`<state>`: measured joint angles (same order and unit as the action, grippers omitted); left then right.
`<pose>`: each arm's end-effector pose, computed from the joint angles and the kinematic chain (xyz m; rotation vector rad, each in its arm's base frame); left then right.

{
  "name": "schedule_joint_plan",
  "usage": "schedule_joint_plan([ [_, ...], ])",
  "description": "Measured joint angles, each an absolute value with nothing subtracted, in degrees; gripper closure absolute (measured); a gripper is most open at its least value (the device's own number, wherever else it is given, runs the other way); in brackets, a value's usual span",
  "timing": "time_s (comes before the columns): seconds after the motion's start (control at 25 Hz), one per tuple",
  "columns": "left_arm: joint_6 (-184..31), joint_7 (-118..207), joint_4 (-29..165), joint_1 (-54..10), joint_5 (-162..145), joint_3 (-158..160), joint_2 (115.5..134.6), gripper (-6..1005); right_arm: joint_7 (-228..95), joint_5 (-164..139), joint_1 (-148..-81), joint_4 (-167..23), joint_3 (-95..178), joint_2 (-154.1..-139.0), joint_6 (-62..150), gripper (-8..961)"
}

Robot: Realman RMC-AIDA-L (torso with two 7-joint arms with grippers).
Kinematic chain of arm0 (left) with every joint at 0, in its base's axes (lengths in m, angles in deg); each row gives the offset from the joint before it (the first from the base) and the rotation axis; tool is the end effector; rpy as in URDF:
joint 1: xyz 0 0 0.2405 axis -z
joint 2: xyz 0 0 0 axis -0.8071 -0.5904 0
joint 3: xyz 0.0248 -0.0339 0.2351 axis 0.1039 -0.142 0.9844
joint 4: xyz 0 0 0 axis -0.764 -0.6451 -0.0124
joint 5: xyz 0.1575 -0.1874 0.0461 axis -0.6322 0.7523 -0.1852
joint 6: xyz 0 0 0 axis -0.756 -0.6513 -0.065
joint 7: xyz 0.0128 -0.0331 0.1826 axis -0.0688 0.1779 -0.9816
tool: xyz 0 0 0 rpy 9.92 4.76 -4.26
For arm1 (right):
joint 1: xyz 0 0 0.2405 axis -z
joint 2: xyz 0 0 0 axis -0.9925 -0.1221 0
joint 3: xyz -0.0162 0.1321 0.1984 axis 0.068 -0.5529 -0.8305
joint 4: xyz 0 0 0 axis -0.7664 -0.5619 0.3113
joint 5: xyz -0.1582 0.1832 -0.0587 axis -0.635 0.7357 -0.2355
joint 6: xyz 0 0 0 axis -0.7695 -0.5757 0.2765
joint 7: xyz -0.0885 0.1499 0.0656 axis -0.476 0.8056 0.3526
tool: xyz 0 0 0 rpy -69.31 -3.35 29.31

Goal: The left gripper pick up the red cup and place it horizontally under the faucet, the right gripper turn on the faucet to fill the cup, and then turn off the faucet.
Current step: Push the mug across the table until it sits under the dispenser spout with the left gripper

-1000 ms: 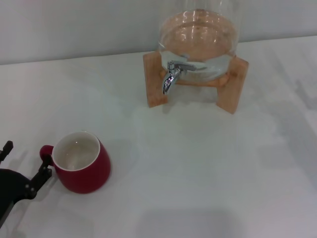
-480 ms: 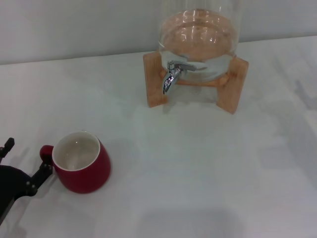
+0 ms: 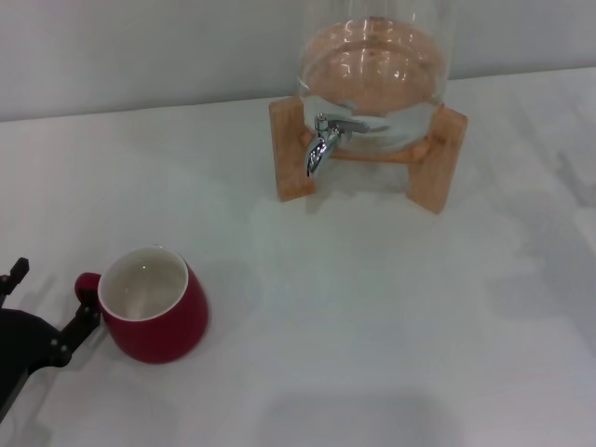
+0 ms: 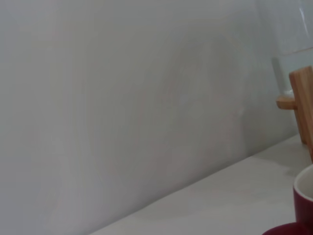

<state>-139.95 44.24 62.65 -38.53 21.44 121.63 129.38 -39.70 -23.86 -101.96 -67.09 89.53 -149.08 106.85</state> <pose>-0.3581 0.3009 -0.0803 -1.9589 -0.2818 -0.4727 0.3990 0.3584 0.0628 -1.4294 0.6352 0.7932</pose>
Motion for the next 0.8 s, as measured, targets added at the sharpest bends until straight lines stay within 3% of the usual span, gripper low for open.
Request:
schedule_joint_plan([
  [0.8, -139.2, 43.6, 62.7, -37.5, 21.4, 121.7, 129.38, 120, -39.7, -23.9, -102.0, -67.1, 89.7, -149.08, 106.9, 85],
])
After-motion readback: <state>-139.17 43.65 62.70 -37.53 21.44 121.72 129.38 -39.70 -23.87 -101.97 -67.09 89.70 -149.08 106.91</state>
